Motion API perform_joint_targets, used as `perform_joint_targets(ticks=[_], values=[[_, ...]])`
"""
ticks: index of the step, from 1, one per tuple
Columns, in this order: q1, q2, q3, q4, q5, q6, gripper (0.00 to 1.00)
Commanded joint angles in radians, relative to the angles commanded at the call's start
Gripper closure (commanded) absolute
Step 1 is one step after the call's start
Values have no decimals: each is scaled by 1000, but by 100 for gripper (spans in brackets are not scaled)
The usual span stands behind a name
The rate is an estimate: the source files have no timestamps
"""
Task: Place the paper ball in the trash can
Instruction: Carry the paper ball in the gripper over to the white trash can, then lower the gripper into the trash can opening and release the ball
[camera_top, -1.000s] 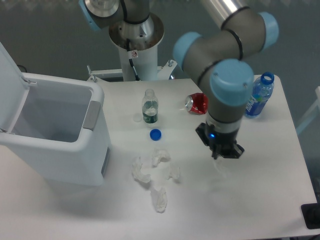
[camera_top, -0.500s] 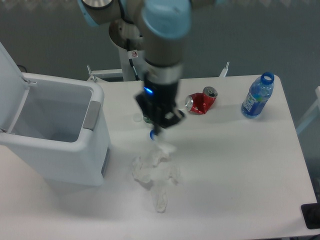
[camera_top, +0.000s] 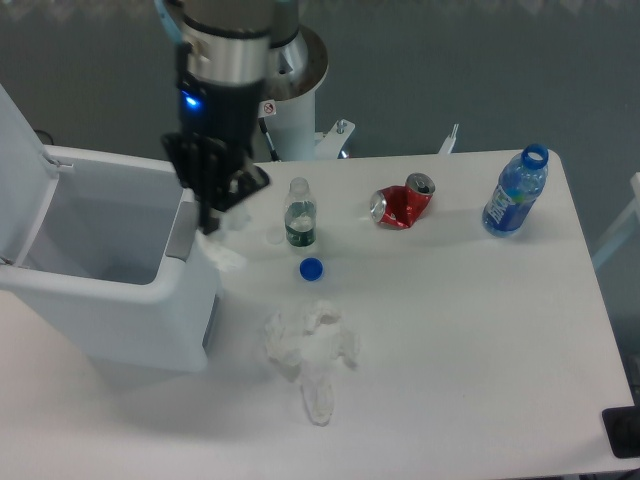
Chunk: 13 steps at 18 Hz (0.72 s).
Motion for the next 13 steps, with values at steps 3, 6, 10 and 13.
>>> perform_joint_targets(ticks=[3,6,10,13], values=[[-34,-14,-2,3,0,0,84],[-75,-23,-35,2,-32,-35,58],[-77,-23,-43,34,-37,-74,0],[-51,-21,-43,63,-32,-66,0]])
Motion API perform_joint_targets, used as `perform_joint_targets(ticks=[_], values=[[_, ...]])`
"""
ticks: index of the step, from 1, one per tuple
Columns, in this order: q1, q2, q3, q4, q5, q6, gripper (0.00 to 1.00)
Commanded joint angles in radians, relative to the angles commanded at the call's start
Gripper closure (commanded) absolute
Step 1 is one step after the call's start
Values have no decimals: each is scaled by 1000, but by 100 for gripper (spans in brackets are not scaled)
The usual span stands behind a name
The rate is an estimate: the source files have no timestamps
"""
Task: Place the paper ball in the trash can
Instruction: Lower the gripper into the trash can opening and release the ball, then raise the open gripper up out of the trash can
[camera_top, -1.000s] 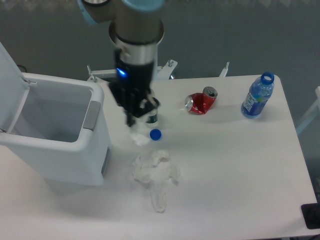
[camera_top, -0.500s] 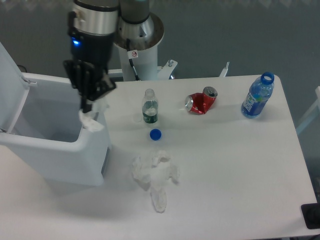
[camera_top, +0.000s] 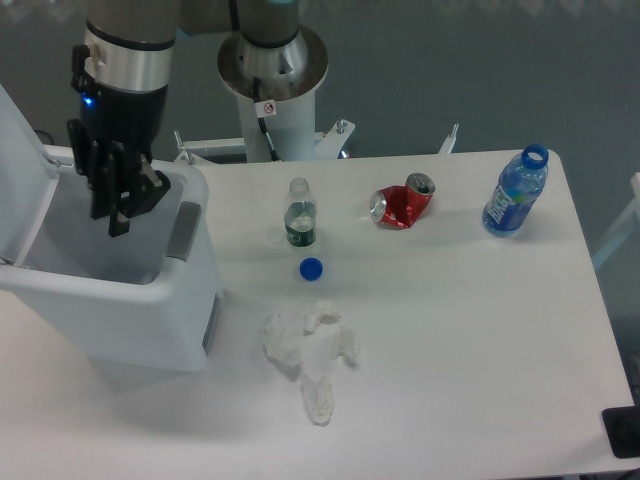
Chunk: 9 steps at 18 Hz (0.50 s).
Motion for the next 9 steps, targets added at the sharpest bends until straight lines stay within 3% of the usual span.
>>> perform_joint_targets(ticks=[9], values=[[327,-78,-5,32,55,204,0]])
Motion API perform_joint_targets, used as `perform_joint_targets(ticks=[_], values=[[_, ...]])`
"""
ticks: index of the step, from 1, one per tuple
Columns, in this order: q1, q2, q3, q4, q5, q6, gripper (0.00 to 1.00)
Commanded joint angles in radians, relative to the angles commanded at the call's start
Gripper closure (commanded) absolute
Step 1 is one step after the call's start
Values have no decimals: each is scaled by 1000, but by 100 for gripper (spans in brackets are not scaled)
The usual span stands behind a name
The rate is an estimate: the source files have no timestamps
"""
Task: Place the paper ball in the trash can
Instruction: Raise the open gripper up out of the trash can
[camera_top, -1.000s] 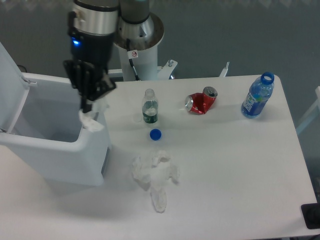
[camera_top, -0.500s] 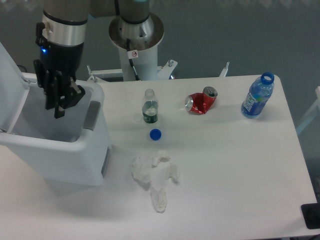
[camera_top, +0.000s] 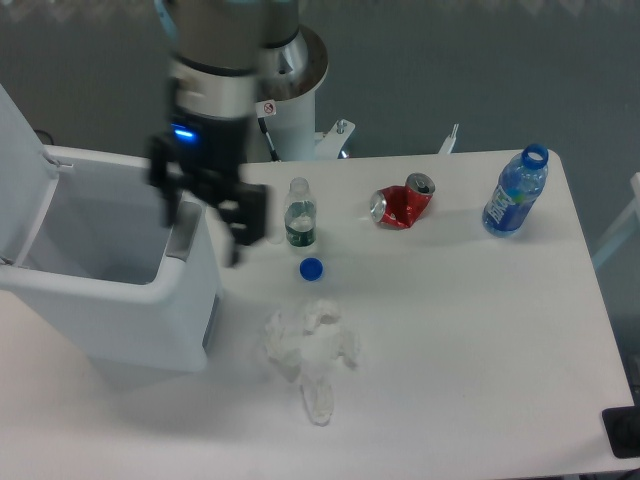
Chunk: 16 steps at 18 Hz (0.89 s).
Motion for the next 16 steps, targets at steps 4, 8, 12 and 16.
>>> perform_joint_targets(ticks=[4,8,12,16], values=[[42,-84,0,3,78,28,0],[45,-187,23,21,173,57,0],[72,-241,37,18,259,186,0],[92,-268,26,24,285,223,0]])
